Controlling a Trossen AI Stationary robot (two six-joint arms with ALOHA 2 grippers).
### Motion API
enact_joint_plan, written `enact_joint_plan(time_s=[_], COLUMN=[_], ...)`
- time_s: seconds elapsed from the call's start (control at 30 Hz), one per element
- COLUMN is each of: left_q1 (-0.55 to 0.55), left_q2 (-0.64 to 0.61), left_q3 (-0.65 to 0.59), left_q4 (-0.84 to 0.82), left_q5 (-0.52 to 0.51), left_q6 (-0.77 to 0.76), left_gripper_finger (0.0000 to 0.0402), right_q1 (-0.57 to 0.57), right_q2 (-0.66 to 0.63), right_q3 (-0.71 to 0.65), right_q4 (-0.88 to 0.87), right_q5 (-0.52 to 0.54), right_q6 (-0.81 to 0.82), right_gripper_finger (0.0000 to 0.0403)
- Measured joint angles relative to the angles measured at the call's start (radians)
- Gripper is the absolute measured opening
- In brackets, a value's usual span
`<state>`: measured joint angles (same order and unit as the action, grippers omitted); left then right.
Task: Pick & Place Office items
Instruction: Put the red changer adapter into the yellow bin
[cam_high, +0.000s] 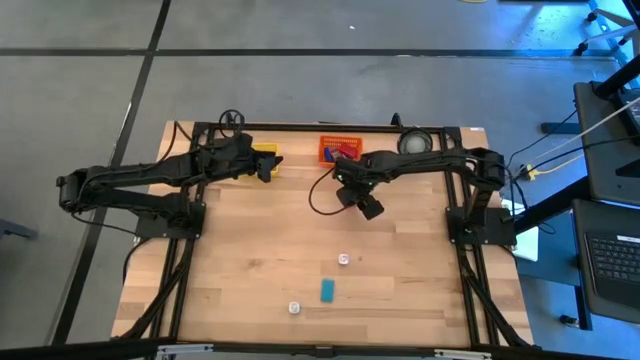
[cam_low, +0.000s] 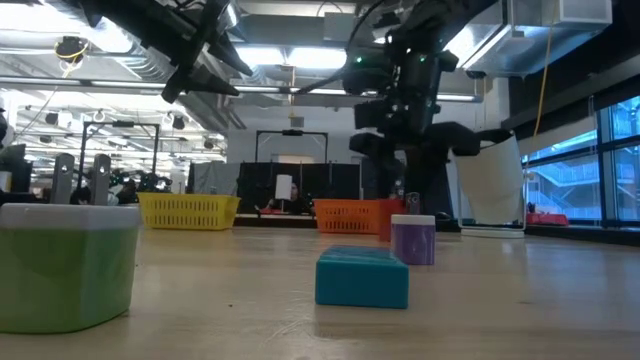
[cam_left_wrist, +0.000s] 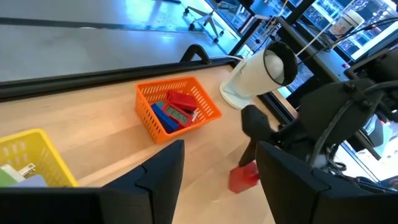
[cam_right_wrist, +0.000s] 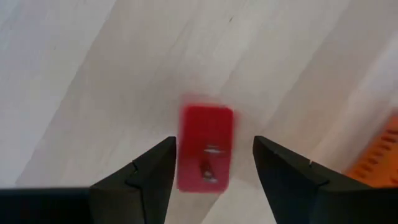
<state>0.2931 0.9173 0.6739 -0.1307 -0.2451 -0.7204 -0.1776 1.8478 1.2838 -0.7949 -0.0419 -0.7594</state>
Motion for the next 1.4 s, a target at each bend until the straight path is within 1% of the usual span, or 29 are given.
enact_joint_plan(time_s=[0.3, 0.37, 0.43, 0.57, 0.7, 0.8, 0.93, 1.1, 1.17, 1.3, 1.4], left_q1=[0.0, 0.0, 0.0, 0.0, 0.0, 0.0, 0.0, 0.001, 0.001, 0.001, 0.001], left_q2=[0.0, 0.0, 0.001, 0.0, 0.001, 0.0, 0.001, 0.001, 0.0, 0.001, 0.001], left_q3=[0.0, 0.0, 0.0, 0.0, 0.0, 0.0, 0.0, 0.0, 0.0, 0.0, 0.0], left_q4=[-0.004, -0.003, -0.003, -0.001, -0.001, -0.001, 0.0, 0.0, 0.002, 0.007, 0.023], left_q5=[0.0, 0.0, 0.0, -0.001, -0.001, -0.001, -0.011, -0.048, -0.064, -0.085, -0.085], left_q6=[0.0, 0.0, 0.0, 0.012, 0.025, 0.047, 0.061, 0.067, 0.097, 0.162, 0.213], left_gripper_finger=[0.0196, 0.0196, 0.0196, 0.0196, 0.0193, 0.0191, 0.0189, 0.0189, 0.0187, 0.0185, 0.0185], right_q1=[0.0, 0.001, 0.001, 0.001, 0.001, 0.001, -0.003, -0.024, -0.034, -0.05, -0.052], right_q2=[0.054, 0.055, 0.055, 0.055, 0.055, 0.054, 0.036, -0.024, -0.062, -0.14, -0.195], right_q3=[-0.001, -0.001, -0.001, -0.001, -0.001, -0.001, -0.001, -0.001, -0.001, -0.001, -0.001], right_q4=[0.025, 0.025, 0.029, 0.044, 0.063, 0.108, 0.195, 0.37, 0.451, 0.622, 0.733], right_q5=[0.004, 0.004, 0.002, 0.0, 0.0, 0.0, 0.0, -0.004, -0.005, -0.053, -0.092], right_q6=[-0.008, -0.008, -0.001, 0.076, 0.162, 0.266, 0.395, 0.571, 0.646, 0.76, 0.779], right_gripper_finger=[0.0213, 0.0202, 0.0182, 0.0126, 0.0124, 0.0124, 0.0124, 0.0124, 0.0124, 0.0124, 0.0124])
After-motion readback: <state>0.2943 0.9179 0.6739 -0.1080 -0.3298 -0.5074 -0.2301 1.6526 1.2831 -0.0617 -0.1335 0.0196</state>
